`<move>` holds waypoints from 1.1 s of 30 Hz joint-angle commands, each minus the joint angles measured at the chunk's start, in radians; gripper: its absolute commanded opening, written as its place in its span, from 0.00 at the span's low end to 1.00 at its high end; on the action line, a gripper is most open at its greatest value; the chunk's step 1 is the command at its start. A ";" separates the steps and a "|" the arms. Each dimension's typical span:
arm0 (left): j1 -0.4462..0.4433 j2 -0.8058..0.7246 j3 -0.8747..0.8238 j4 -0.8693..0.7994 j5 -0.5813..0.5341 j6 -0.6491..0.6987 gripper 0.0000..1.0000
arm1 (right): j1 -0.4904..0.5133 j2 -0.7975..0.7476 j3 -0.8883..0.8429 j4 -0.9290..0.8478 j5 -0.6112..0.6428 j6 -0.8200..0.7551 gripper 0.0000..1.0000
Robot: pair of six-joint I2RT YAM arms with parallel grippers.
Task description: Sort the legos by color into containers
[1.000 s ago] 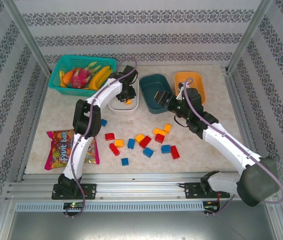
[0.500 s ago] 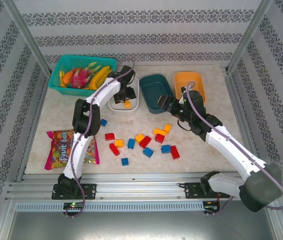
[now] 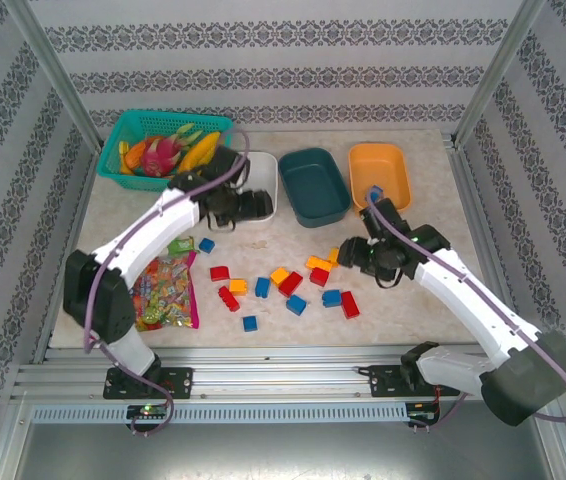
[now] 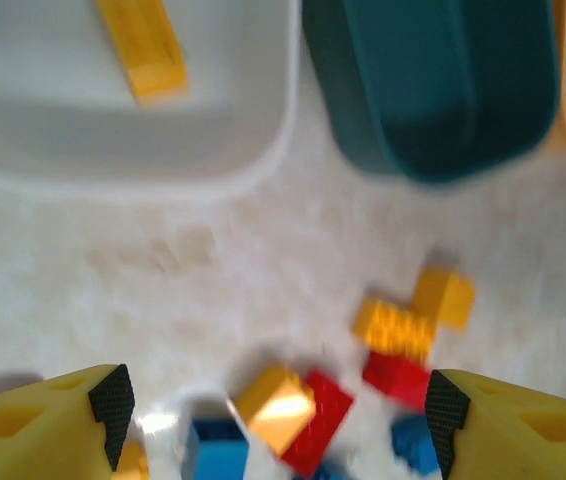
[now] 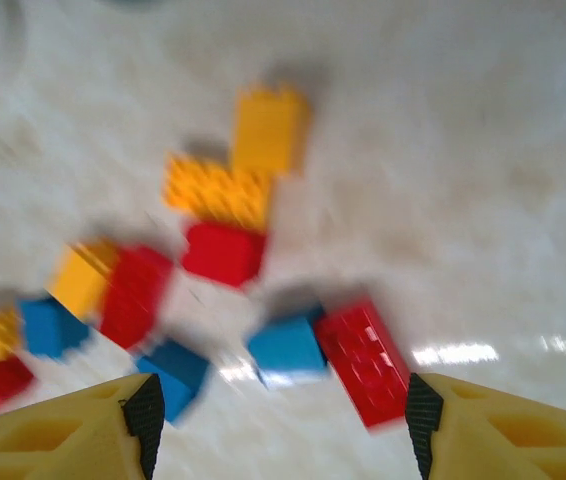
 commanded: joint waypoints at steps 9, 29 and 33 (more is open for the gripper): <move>-0.180 -0.349 -0.444 0.151 0.132 0.011 0.79 | 0.140 0.168 -0.179 -0.054 -0.012 0.023 0.72; -0.186 -0.457 -0.517 0.187 0.109 -0.049 0.81 | 0.049 0.440 -0.111 0.099 -0.010 -0.162 0.43; -0.186 -0.460 -0.520 0.198 0.116 -0.052 0.81 | 0.051 0.416 -0.123 0.101 -0.004 -0.153 0.34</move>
